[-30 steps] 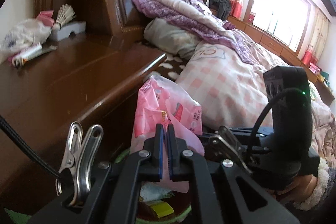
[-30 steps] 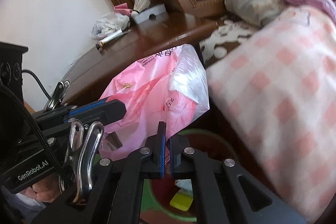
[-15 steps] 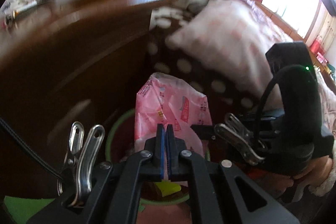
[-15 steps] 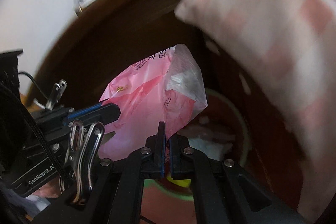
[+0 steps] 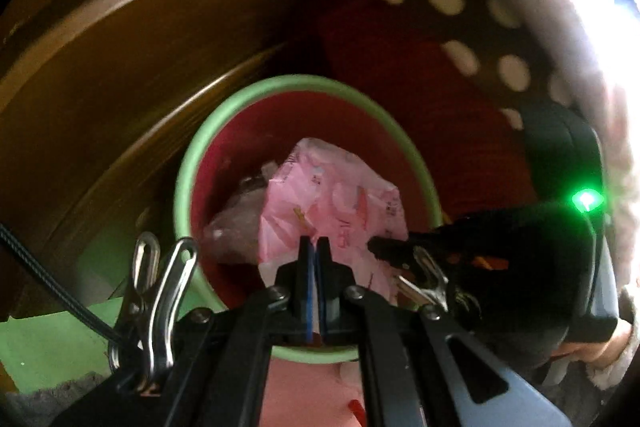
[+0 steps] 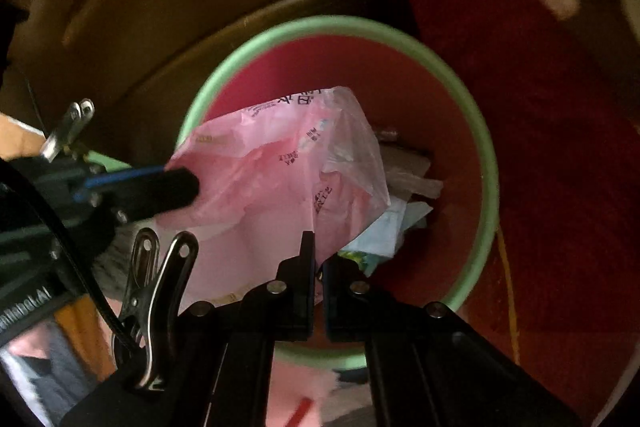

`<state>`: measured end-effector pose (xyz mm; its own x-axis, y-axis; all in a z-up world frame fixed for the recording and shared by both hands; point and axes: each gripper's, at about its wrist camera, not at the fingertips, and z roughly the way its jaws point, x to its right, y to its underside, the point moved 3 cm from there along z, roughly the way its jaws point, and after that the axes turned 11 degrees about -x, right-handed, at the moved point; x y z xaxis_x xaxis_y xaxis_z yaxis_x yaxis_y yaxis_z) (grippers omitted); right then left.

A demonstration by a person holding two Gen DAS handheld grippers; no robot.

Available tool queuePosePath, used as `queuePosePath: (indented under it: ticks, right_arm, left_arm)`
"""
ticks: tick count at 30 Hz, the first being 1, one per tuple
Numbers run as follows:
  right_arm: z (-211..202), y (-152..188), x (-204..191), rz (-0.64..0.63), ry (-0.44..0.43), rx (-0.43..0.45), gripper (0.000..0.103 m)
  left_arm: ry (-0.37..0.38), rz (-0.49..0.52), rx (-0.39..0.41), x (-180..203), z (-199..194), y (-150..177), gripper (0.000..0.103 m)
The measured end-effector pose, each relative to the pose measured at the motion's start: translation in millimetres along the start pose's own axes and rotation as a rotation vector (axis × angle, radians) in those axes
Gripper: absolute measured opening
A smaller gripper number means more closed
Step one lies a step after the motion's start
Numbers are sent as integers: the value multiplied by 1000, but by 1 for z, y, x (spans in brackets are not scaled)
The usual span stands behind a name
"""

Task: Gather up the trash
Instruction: 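Open both grippers over the red bin to drop the pink package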

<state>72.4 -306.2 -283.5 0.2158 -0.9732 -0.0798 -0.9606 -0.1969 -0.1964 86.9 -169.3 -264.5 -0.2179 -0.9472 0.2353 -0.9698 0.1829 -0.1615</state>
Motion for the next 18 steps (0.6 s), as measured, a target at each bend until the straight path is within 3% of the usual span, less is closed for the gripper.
queuePosePath:
  ticks: [8,12,18]
  right_arm:
    - [9,-11,6,-7,17,-6,4]
    - [14,-11,6,-26,77,-34,4]
    - [18,-9,4,-55,96,-43,4]
  left_arm:
    - [-90,41,19,9,13,1,1]
    - [-94,38,10,13,18,1,2]
    - [-97,7,5,8,20,-7,2]
